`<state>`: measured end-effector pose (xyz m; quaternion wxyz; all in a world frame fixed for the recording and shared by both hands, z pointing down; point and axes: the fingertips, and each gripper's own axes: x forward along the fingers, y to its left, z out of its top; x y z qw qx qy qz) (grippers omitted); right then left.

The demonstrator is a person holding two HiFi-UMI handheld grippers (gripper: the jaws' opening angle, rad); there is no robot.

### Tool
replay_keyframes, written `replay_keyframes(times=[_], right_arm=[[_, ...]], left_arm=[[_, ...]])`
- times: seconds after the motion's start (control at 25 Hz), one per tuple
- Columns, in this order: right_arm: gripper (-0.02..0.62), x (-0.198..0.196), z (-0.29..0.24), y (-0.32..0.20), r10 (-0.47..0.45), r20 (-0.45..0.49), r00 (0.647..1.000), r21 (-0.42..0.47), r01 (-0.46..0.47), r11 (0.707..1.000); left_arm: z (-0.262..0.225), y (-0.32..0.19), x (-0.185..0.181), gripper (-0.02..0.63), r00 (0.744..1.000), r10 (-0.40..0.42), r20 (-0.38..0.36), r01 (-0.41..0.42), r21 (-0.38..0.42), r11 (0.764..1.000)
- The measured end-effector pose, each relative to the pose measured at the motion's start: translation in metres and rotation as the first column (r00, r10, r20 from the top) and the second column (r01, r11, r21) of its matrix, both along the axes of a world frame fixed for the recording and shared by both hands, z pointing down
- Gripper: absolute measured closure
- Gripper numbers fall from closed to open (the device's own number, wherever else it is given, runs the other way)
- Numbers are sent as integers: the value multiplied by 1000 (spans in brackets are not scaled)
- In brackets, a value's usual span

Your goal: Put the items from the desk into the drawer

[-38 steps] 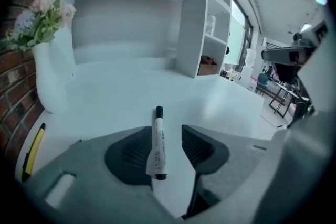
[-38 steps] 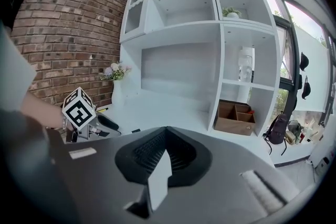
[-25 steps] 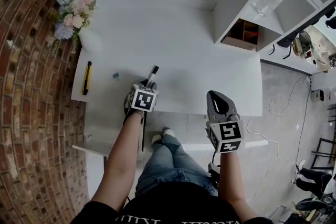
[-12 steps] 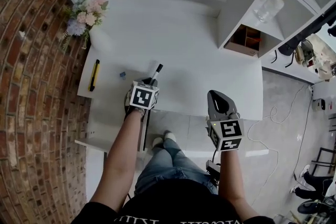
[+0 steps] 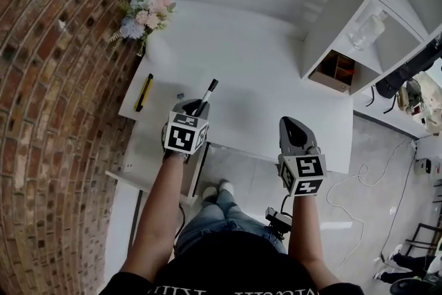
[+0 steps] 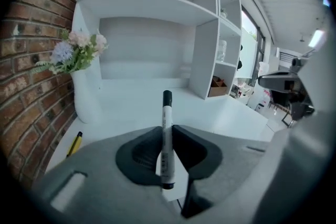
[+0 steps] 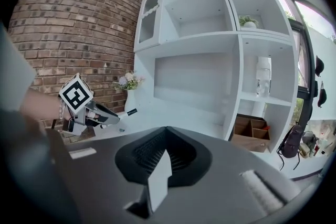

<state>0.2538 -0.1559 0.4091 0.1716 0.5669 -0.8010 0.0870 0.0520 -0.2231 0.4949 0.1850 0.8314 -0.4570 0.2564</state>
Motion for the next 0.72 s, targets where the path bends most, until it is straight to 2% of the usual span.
replay_keyframes(times=[0.48, 0.72], right_arm=[[588, -38, -15, -3, -75, 32, 997, 32, 74, 997], [588, -61, 5, 4, -91, 44, 995, -11, 92, 996]], left_arm=[[-53, 28, -64, 543, 988, -142, -54, 148, 137, 979], [-44, 49, -91, 541, 984, -163, -74, 172, 136, 976]])
